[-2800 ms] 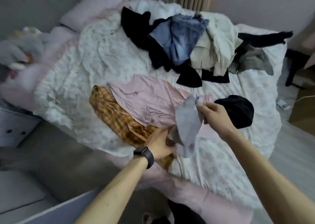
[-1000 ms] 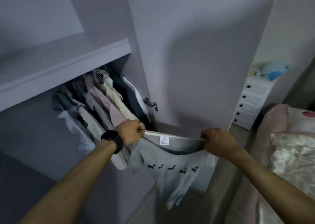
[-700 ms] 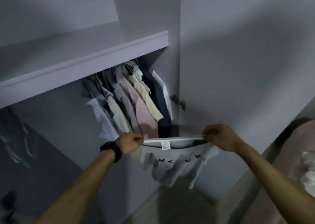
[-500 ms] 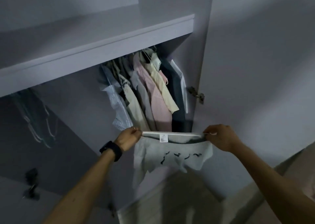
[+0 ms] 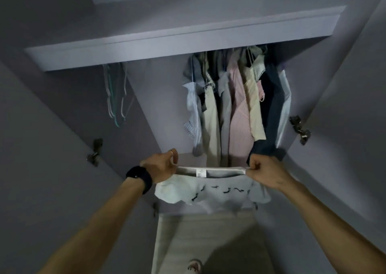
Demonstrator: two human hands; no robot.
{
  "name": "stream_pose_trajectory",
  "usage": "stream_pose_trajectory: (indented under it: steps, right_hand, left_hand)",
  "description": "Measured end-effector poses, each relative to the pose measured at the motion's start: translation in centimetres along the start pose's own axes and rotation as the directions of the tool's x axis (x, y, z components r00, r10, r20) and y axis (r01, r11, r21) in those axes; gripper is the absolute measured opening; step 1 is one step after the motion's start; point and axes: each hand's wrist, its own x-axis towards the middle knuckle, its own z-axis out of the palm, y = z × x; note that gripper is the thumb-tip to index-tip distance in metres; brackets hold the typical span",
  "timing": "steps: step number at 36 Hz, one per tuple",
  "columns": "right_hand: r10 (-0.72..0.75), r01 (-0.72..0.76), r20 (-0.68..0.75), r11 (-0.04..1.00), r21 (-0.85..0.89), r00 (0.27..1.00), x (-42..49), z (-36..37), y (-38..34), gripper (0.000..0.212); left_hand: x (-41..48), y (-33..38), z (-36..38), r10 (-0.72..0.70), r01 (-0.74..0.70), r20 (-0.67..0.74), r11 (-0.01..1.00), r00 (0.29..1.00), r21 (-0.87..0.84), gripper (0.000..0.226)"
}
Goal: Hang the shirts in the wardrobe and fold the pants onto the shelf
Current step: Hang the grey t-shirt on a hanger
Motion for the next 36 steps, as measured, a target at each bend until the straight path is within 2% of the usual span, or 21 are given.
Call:
stream_pose_trajectory:
  steps: [1,2,4,7,9,11,12,14,17,19,23,26,28,29,31,32,34,36]
  right_hand:
    - [0.005,-0.003,0.025,0.996,-0.093,1.0,0.3,0.1,-0.7,0.024]
    - [0.018,-0.01,0.041,0.982,-0.186,0.999,0.4,0.3,-1.3,0.021]
    - [0.013,0.006,0.061,0.956,-0.293,0.998,0.5,0.9,-2.5,0.016]
    - [-0.053,0.07,0.064,0.956,-0.287,0.997,0.3,1.8,-4.1,0.012]
    - [-0.074,0.088,0.066,0.965,-0.247,0.995,0.4,2.1,-4.9,0.005]
    - [-0.072,0.081,0.064,0.984,-0.16,0.995,0.7,2.2,-5.3,0.003]
    - [-0.06,0.065,0.055,0.994,-0.091,0.997,0.8,2.3,-5.4,0.006]
    - [-0.009,0.007,0.03,0.999,0.044,1.0,0.8,2.3,-5.2,0.009]
    - [0.049,-0.053,0.033,0.989,0.141,0.998,1.1,2.2,-4.3,0.01]
    - [0.059,-0.072,0.064,0.973,0.22,0.996,1.5,2.0,-3.5,0.004]
    - [-0.003,-0.073,0.212,0.935,0.348,0.977,1.4,2.3,-3.1,0.035]
    - [-0.017,-0.109,0.296,0.909,0.401,0.955,1.4,2.7,-3.8,0.021]
    - [-0.012,-0.151,0.354,0.889,0.432,0.935,1.1,2.9,-4.2,0.031]
    - [-0.011,-0.172,0.383,0.881,0.44,0.923,0.9,3.1,-4.3,0.035]
    - [-0.033,-0.194,0.436,0.864,0.465,0.899,0.9,3.5,-4.4,0.034]
    - [-0.043,-0.206,0.455,0.85,0.484,0.889,0.8,3.6,-4.5,0.028]
    - [-0.059,-0.225,0.479,0.827,0.515,0.876,0.8,3.5,-4.8,0.009]
    - [-0.064,-0.232,0.499,0.829,0.508,0.864,0.8,3.5,-4.8,0.035]
  left_hand:
    - [-0.5,-0.2,0.1,-0.065,0.066,-0.019,0.99,0.998,0.122,0.008]
    - [-0.9,-0.4,0.4,-0.118,0.125,-0.05,0.977,0.992,0.174,0.009]
    - [-1.7,-0.7,1.5,-0.213,0.232,-0.122,0.958,0.969,0.171,0.017]
    - [-2.9,-0.6,3.2,-0.32,0.327,-0.143,0.945,0.937,0.029,0.024]
    - [-3.5,-0.5,4.0,-0.343,0.35,-0.073,0.929,0.936,0.12,0.024]
    - [-4.2,-0.7,4.8,-0.324,0.314,0.022,0.929,0.946,0.198,0.027]
    - [-4.6,-1.2,5.1,-0.296,0.283,0.071,0.948,0.953,0.143,0.027]
    - [-5.5,-2.3,5.1,-0.229,0.243,0.146,0.966,0.962,-0.085,0.022]
    - [-7.0,-4.2,3.8,-0.182,0.206,0.108,0.931,0.977,-0.3,0.023]
    - [-7.6,-5.0,3.0,-0.165,0.181,0.076,0.879,0.983,-0.44,0.02]
    - [-8.3,-6.2,2.0,-0.12,0.132,0.063,0.745,0.991,-0.654,0.009]
    - [-8.3,-6.2,1.2,-0.101,0.131,0.087,0.636,0.991,-0.761,0.009]
    - [-8.4,-5.8,0.6,-0.093,0.123,0.084,0.608,0.992,-0.785,0.015]
    - [-8.6,-5.7,0.4,-0.075,0.121,0.095,0.61,0.993,-0.783,0.021]
    - [-9.1,-5.6,-0.4,0.012,0.09,0.145,0.731,0.989,-0.676,0.034]
    - [-9.4,-5.6,-0.8,0.049,0.071,0.184,0.802,0.982,-0.593,0.043]
    - [-9.3,-5.8,-1.4,0.004,0.098,0.232,0.899,0.973,-0.428,0.061]
    - [-8.7,-6.1,-1.3,-0.058,0.086,0.12,0.966,0.991,-0.245,0.06]
